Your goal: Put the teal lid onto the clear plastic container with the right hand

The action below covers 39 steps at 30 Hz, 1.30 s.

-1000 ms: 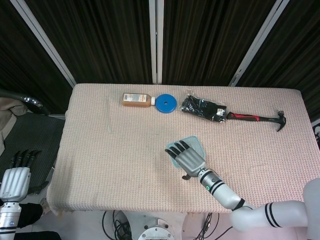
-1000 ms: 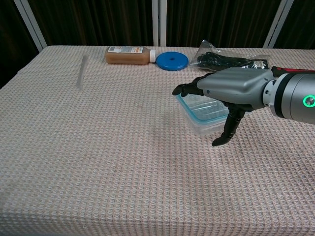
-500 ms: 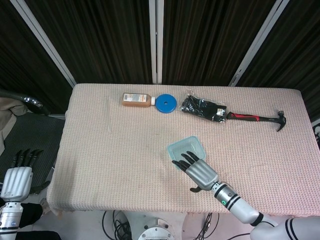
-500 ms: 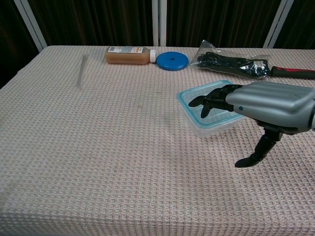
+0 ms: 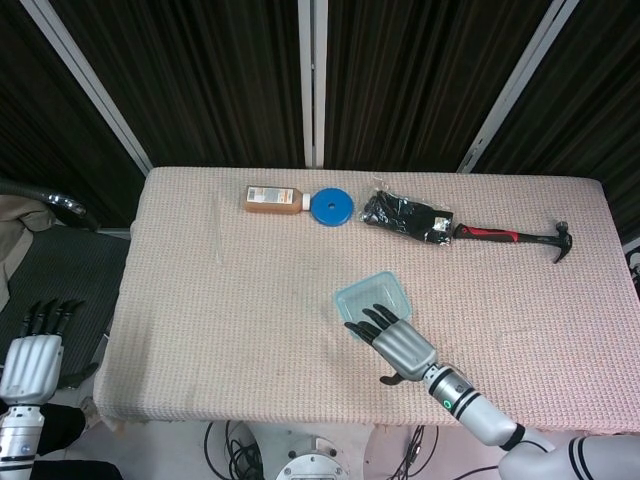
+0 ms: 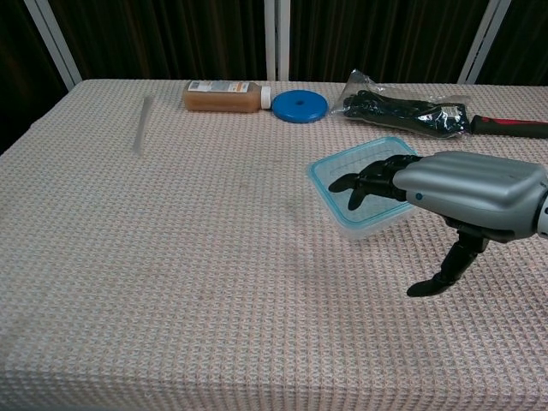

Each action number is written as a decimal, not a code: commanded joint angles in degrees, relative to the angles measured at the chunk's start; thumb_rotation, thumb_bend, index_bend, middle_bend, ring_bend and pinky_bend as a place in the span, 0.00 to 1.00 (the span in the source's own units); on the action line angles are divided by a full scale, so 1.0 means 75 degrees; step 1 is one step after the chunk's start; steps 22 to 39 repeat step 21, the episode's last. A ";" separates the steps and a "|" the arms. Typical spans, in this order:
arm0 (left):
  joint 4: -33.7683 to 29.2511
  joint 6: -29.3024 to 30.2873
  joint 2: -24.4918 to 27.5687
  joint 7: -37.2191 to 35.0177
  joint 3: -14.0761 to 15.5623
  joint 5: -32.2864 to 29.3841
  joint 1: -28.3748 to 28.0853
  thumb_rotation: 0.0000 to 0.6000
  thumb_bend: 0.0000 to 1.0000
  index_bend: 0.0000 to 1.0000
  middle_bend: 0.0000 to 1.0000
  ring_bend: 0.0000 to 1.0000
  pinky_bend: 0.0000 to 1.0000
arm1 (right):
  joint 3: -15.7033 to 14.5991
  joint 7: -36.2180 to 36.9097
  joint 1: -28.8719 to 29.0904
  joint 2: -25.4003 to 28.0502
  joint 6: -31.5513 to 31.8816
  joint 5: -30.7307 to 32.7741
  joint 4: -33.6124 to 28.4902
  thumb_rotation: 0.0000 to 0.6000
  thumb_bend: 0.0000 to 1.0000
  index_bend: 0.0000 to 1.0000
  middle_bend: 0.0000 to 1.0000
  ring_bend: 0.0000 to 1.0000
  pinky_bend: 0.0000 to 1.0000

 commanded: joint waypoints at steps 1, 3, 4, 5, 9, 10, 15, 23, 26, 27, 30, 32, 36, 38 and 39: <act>0.0003 0.0011 0.0008 0.0005 -0.0023 0.0033 -0.0024 1.00 0.03 0.15 0.13 0.05 0.00 | 0.0121 0.0301 -0.0251 0.0306 0.0444 -0.0362 -0.0138 1.00 0.00 0.00 0.19 0.00 0.00; 0.0026 0.0025 -0.0003 0.0005 -0.0051 0.0068 -0.0053 1.00 0.03 0.15 0.13 0.05 0.00 | 0.0148 0.0493 -0.0462 0.0600 0.0774 -0.0495 -0.0197 1.00 0.00 0.00 0.15 0.00 0.00; 0.0049 0.0038 -0.0017 0.0011 -0.0065 0.0084 -0.0064 1.00 0.03 0.15 0.13 0.05 0.00 | 0.0165 0.0585 -0.0575 0.0743 0.0945 -0.0519 -0.0214 1.00 0.00 0.00 0.13 0.00 0.00; 0.0073 0.0050 -0.0035 0.0014 -0.0079 0.0097 -0.0074 1.00 0.03 0.15 0.13 0.05 0.00 | 0.0184 0.0677 -0.0704 0.0884 0.1137 -0.0531 -0.0218 1.00 0.00 0.00 0.12 0.00 0.00; 0.0187 0.0087 -0.0132 -0.0001 -0.0155 0.0129 -0.0130 1.00 0.03 0.15 0.13 0.05 0.00 | 0.0212 0.1169 -0.1451 0.1488 0.2142 -0.0542 -0.0116 1.00 0.00 0.00 0.06 0.00 0.00; 0.0218 0.0101 -0.0158 0.0007 -0.0174 0.0136 -0.0142 1.00 0.03 0.15 0.13 0.05 0.00 | 0.0208 0.1310 -0.1628 0.1598 0.2357 -0.0548 -0.0078 1.00 0.00 0.00 0.05 0.00 0.00; 0.0397 0.0259 -0.0330 0.0073 -0.0263 0.0270 -0.0201 1.00 0.03 0.15 0.13 0.05 0.00 | 0.0108 0.2174 -0.2632 0.2015 0.3375 -0.0585 0.0260 1.00 0.00 0.00 0.00 0.00 0.00; 0.0326 0.0190 -0.0342 0.0255 -0.0245 0.0262 -0.0243 1.00 0.03 0.15 0.13 0.05 0.00 | -0.0039 0.2869 -0.3475 0.2161 0.4029 -0.0862 0.0612 1.00 0.01 0.00 0.00 0.00 0.00; 0.0326 0.0190 -0.0342 0.0255 -0.0245 0.0262 -0.0243 1.00 0.03 0.15 0.13 0.05 0.00 | -0.0039 0.2869 -0.3475 0.2161 0.4029 -0.0862 0.0612 1.00 0.01 0.00 0.00 0.00 0.00; 0.0326 0.0190 -0.0342 0.0255 -0.0245 0.0262 -0.0243 1.00 0.03 0.15 0.13 0.05 0.00 | -0.0039 0.2869 -0.3475 0.2161 0.4029 -0.0862 0.0612 1.00 0.01 0.00 0.00 0.00 0.00; 0.0326 0.0190 -0.0342 0.0255 -0.0245 0.0262 -0.0243 1.00 0.03 0.15 0.13 0.05 0.00 | -0.0039 0.2869 -0.3475 0.2161 0.4029 -0.0862 0.0612 1.00 0.01 0.00 0.00 0.00 0.00; 0.0326 0.0190 -0.0342 0.0255 -0.0245 0.0262 -0.0243 1.00 0.03 0.15 0.13 0.05 0.00 | -0.0039 0.2869 -0.3475 0.2161 0.4029 -0.0862 0.0612 1.00 0.01 0.00 0.00 0.00 0.00; 0.0326 0.0190 -0.0342 0.0255 -0.0245 0.0262 -0.0243 1.00 0.03 0.15 0.13 0.05 0.00 | -0.0039 0.2869 -0.3475 0.2161 0.4029 -0.0862 0.0612 1.00 0.01 0.00 0.00 0.00 0.00; 0.0326 0.0190 -0.0342 0.0255 -0.0245 0.0262 -0.0243 1.00 0.03 0.15 0.13 0.05 0.00 | -0.0039 0.2869 -0.3475 0.2161 0.4029 -0.0862 0.0612 1.00 0.01 0.00 0.00 0.00 0.00; 0.0326 0.0190 -0.0342 0.0255 -0.0245 0.0262 -0.0243 1.00 0.03 0.15 0.13 0.05 0.00 | -0.0039 0.2869 -0.3475 0.2161 0.4029 -0.0862 0.0612 1.00 0.01 0.00 0.00 0.00 0.00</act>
